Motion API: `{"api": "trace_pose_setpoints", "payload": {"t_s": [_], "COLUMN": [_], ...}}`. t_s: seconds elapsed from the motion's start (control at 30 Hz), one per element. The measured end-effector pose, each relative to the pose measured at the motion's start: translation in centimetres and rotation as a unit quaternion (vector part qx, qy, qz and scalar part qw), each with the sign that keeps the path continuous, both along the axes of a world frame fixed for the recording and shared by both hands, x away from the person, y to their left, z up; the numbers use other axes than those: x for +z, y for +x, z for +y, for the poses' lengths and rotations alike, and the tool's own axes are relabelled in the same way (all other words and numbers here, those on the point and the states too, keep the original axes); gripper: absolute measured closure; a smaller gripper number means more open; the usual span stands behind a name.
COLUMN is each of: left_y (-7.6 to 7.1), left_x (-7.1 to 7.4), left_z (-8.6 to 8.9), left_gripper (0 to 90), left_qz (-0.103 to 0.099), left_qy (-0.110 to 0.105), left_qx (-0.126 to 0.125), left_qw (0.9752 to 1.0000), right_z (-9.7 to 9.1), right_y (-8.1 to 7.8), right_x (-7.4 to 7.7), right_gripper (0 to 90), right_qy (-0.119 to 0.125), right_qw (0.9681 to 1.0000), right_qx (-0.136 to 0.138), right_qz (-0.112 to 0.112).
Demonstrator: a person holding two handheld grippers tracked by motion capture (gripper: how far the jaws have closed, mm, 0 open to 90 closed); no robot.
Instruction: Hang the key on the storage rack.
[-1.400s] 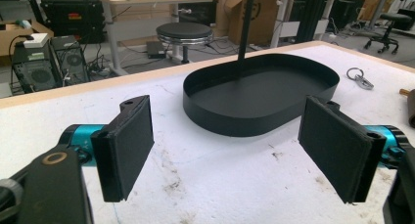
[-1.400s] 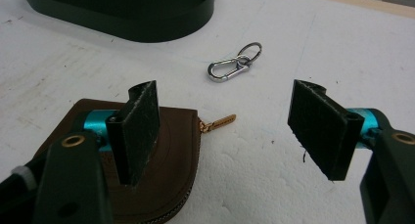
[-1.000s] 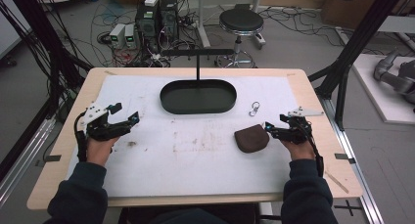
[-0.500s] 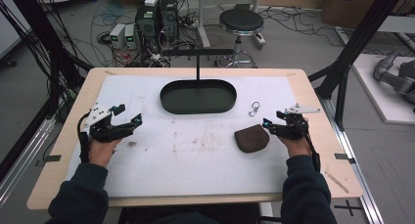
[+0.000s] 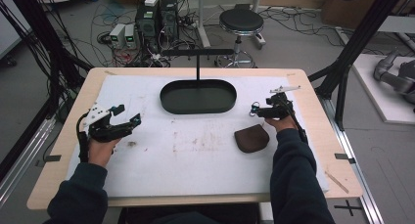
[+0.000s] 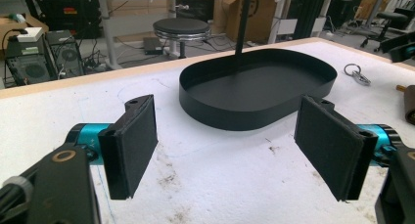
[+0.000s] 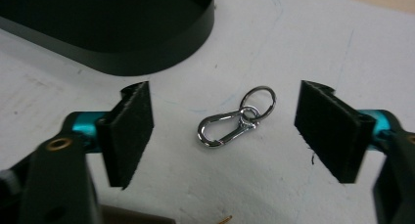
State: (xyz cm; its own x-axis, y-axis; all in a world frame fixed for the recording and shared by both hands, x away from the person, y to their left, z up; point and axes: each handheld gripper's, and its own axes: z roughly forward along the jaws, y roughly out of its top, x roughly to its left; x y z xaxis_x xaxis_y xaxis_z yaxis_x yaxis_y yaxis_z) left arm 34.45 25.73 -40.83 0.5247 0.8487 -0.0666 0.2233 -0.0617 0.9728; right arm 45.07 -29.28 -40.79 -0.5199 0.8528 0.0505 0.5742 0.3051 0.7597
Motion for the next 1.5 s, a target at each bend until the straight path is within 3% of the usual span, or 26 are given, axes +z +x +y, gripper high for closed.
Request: {"api": "trace_pose_setpoints", "payload": {"t_s": [0.07,0.13,0.2,0.33,0.47,0.6,0.7,0.8,0.87,1.07,1.27,1.5], "left_y": [0.0,-0.1,-0.1,0.0,0.1,0.2,0.2,0.1,0.1,0.0,0.0,0.0], "left_x": [0.0,-0.1,-0.1,-0.2,-0.3,-0.4,-0.4,-0.4,-0.4,-0.5,-0.5,-0.5], "left_z": [0.1,0.1,0.2,0.1,0.0,-0.1,-0.1,0.0,0.1,0.4,0.3,0.3], "left_gripper": [23.7,23.8,23.8,24.0,24.6,25.0,25.1,25.7,25.8,26.0,26.5,26.8], "left_qz": [0.001,0.002,0.003,0.006,0.006,0.010,0.012,0.011,0.012,0.014,0.014,0.019], "left_qy": [0.001,0.001,0.001,0.001,0.003,0.005,0.007,0.007,0.008,0.006,0.010,0.009], "left_qx": [0.001,0.003,0.003,0.002,0.001,0.000,-0.001,0.000,0.001,0.006,0.004,0.004], "left_qw": [1.0000,1.0000,1.0000,1.0000,1.0000,0.9999,0.9999,0.9999,0.9999,0.9999,0.9998,0.9998], "right_z": [-0.1,-0.6,-0.9,-1.6,-1.7,-0.9,-0.7,-0.3,0.4,0.9,0.6,0.5], "right_y": [0.4,0.5,0.5,0.8,2.1,3.1,4.2,4.7,4.7,4.5,4.1,3.7], "right_x": [-0.5,-0.5,-0.2,-0.3,-1.3,-1.0,-1.8,-2.7,-2.8,-2.7,-2.2,-2.3], "right_gripper": [36.7,48.9,53.7,53.8,51.1,51.4,51.4,55.1,62.6,70.2,68.1,61.3], "right_qy": [-0.007,-0.001,-0.005,-0.012,-0.020,-0.028,-0.019,0.001,-0.011,-0.031,-0.056,-0.063], "right_qw": [0.9999,0.9994,0.9990,0.9990,0.9983,0.9983,0.9965,0.9955,0.9965,0.9958,0.9943,0.9927], "right_qx": [-0.010,-0.035,-0.041,-0.042,-0.033,-0.020,-0.020,-0.002,0.019,0.027,0.028,0.030], "right_qz": [0.011,-0.004,-0.016,-0.009,0.043,0.048,0.080,0.094,0.081,0.082,0.087,0.099]}}
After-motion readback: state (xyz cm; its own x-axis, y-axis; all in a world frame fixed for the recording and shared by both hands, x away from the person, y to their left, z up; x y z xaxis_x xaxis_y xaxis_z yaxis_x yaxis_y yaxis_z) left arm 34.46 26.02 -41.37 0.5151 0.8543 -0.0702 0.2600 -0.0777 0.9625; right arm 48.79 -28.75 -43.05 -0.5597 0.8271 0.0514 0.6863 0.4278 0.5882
